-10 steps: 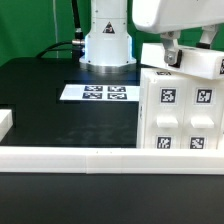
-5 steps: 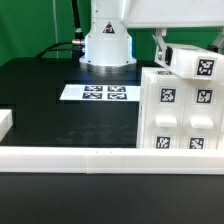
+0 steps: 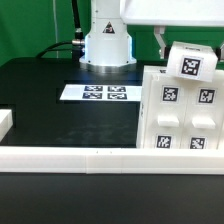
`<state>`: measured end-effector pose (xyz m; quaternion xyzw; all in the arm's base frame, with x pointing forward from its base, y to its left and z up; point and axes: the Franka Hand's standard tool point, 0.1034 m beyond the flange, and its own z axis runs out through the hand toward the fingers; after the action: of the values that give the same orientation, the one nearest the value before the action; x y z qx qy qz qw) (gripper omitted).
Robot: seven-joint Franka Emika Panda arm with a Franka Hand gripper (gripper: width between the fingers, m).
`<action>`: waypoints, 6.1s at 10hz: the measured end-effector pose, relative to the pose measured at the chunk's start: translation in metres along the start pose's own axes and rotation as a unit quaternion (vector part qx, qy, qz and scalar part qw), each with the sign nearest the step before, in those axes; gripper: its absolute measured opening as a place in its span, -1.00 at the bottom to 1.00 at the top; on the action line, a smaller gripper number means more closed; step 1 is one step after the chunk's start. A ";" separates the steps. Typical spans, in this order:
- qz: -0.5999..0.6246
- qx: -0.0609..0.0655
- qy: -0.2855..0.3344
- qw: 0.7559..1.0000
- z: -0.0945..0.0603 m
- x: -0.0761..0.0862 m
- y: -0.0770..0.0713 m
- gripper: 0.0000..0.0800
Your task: Assemble cabinet
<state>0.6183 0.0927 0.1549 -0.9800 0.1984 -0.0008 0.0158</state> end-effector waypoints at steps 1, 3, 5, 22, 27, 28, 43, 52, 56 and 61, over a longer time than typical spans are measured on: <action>0.022 0.001 0.000 1.000 0.000 0.000 0.000 0.40; 0.156 0.010 0.011 0.988 0.000 0.002 0.000 0.40; 0.316 0.024 0.025 0.948 0.001 0.002 0.002 0.40; 0.361 0.064 -0.015 0.930 -0.016 -0.001 -0.018 0.99; 0.136 0.067 -0.001 0.988 -0.020 0.003 -0.022 0.99; 0.083 0.067 0.003 0.994 -0.020 0.003 -0.022 0.99; -0.628 0.002 0.013 0.778 -0.001 0.003 0.007 0.99; -0.501 0.005 0.013 0.865 0.000 0.003 0.008 0.39; -0.285 0.012 0.036 0.958 -0.001 0.004 0.008 0.39; -0.015 0.021 0.033 0.999 -0.001 0.004 0.009 0.39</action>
Offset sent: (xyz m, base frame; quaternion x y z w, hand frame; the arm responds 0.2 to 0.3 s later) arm -0.0227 -0.0224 -0.0149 -0.0236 0.0353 0.3467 0.9370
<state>0.6188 0.0831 0.1557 -0.9818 0.1838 -0.0374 0.0296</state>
